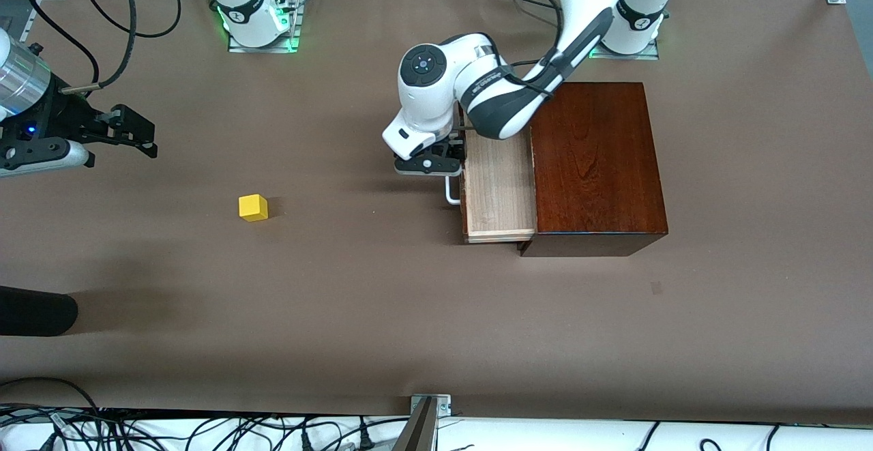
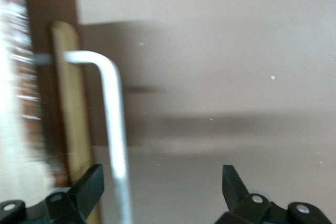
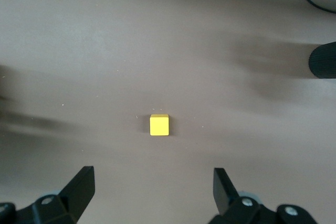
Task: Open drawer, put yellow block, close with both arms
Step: 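Pull the drawer handle outward with the left gripper to open it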
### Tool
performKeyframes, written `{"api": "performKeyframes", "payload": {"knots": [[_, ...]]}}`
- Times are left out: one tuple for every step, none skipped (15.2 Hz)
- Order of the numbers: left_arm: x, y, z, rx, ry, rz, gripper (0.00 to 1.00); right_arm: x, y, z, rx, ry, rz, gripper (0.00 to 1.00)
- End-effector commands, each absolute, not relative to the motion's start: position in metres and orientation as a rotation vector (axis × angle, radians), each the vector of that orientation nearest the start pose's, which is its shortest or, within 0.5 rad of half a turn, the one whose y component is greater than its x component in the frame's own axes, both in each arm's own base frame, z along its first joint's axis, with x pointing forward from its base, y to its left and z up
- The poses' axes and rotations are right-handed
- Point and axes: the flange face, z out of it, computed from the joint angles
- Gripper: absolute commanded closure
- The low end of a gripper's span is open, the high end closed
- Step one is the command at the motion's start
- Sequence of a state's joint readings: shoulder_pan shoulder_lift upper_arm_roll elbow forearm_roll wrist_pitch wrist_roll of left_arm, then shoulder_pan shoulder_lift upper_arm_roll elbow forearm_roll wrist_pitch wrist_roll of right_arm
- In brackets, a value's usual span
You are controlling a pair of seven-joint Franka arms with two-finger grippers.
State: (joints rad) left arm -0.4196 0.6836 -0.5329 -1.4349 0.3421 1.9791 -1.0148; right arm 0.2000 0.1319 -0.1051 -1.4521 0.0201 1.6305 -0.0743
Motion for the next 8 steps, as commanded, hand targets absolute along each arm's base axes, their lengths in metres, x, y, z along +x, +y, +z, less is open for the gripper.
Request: {"api": "performKeyframes", "payload": {"knots": [[0.490,-0.485,0.404,-3.091,-0.091,0.089,0.00,0.594,0.060,0.612,-3.122,-0.243,-0.061,0.00],[0.494,-0.469,0.423,-3.082,-0.140,0.111,0.00,0.594,0.059,0.612,-3.122,-0.238,-0.061,0.00],[0.500,-0.449,0.441,-3.066,-0.182,0.139,0.00,0.595,0.056,0.612,-3.124,-0.229,-0.059,0.00],[0.506,-0.431,0.455,-3.051,-0.183,0.153,0.00,0.595,0.054,0.612,-3.124,-0.229,-0.059,0.00],[0.513,-0.408,0.478,-3.036,-0.172,0.139,0.00,0.595,0.052,0.612,-3.123,-0.231,-0.059,0.00],[0.523,-0.383,0.495,-3.023,-0.148,0.149,0.00,0.595,0.049,0.613,-3.124,-0.229,-0.066,0.00],[0.535,-0.356,0.505,-3.011,-0.096,0.187,0.00,0.596,0.049,0.613,-3.123,-0.229,-0.066,0.00],[0.547,-0.329,0.520,-3.009,-0.051,0.207,0.00,0.596,0.049,0.613,-3.124,-0.214,-0.066,0.00]]}}
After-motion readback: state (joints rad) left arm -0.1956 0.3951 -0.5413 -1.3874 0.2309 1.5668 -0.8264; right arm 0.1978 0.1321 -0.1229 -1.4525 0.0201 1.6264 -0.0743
